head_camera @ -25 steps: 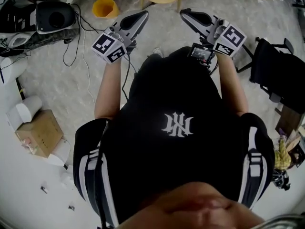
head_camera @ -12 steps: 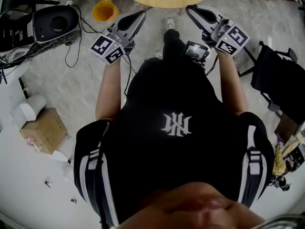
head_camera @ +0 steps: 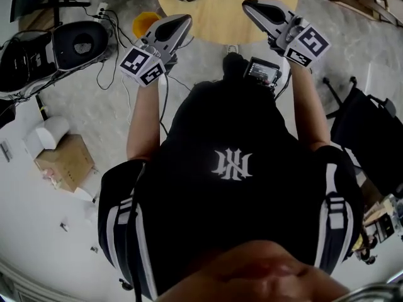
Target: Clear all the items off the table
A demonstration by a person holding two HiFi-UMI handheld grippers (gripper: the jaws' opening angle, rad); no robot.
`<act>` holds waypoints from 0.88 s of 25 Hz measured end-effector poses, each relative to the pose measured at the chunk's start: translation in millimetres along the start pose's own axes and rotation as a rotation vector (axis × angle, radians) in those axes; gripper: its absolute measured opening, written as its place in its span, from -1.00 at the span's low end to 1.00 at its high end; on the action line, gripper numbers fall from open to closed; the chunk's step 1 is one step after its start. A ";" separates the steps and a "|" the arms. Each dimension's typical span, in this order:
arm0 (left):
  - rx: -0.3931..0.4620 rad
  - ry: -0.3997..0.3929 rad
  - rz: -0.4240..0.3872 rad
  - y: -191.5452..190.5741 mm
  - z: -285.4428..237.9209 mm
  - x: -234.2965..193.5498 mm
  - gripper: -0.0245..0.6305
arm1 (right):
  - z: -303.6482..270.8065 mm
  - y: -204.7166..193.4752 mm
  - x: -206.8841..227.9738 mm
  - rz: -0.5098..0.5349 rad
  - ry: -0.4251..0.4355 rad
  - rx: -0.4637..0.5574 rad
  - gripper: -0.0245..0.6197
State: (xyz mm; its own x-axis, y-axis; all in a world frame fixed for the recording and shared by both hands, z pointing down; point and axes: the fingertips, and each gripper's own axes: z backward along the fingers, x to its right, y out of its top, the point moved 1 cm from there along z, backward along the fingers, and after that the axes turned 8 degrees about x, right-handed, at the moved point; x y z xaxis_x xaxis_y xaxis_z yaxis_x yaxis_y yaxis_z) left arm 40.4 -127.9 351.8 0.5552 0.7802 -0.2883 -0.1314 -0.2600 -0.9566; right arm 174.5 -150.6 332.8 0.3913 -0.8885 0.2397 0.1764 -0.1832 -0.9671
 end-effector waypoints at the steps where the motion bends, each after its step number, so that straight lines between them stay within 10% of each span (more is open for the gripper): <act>1: -0.005 0.009 -0.002 1.9 -6.9 -7.6 -0.89 | -2.8 1.4 12.4 0.018 0.004 -0.010 -0.91; 10: -0.004 0.145 0.000 7.1 -42.5 -93.8 -0.89 | -40.9 -13.3 120.0 0.073 -0.028 -0.077 -0.91; 22: -0.028 0.106 -0.046 -45.7 -67.1 -180.6 -0.89 | -110.0 -73.1 191.8 0.120 -0.048 -0.097 -0.91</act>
State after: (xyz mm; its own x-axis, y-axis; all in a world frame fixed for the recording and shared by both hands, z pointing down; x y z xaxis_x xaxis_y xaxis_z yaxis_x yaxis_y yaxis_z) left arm 1.3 -295.0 450.4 0.6437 0.7279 -0.2362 -0.0812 -0.2420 -0.9669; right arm 137.3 -353.9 440.1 0.4475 -0.8857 0.1239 0.0385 -0.1193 -0.9921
